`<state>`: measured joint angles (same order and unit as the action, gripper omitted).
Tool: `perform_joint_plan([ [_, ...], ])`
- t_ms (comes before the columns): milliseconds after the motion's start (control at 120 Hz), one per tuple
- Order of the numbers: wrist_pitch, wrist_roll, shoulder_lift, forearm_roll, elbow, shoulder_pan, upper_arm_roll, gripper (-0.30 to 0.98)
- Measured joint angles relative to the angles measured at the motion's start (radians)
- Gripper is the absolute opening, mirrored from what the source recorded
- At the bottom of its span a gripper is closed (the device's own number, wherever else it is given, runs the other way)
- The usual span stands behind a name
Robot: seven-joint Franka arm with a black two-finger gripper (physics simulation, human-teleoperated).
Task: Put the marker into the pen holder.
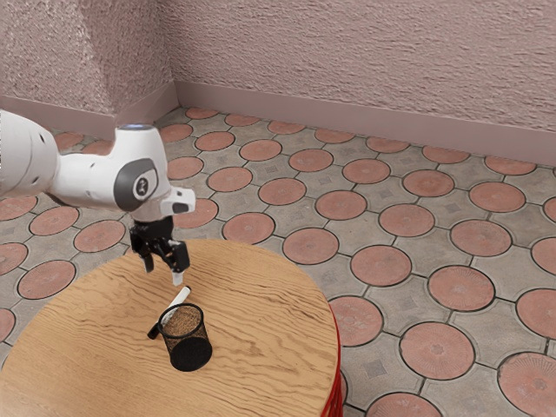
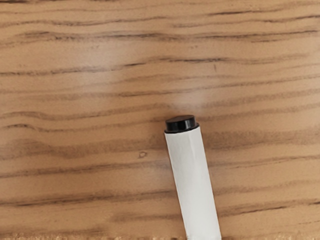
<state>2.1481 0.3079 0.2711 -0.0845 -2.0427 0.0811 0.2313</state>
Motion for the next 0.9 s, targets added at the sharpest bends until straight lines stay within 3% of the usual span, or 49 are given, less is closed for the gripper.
perform_joint_plan([
  [358, 0.086, -0.085, -0.006, -0.003, -0.097, 0.059, -0.001, 0.65],
  [900, 0.128, -0.146, -0.001, 0.007, -0.135, 0.040, 0.010, 0.64],
])
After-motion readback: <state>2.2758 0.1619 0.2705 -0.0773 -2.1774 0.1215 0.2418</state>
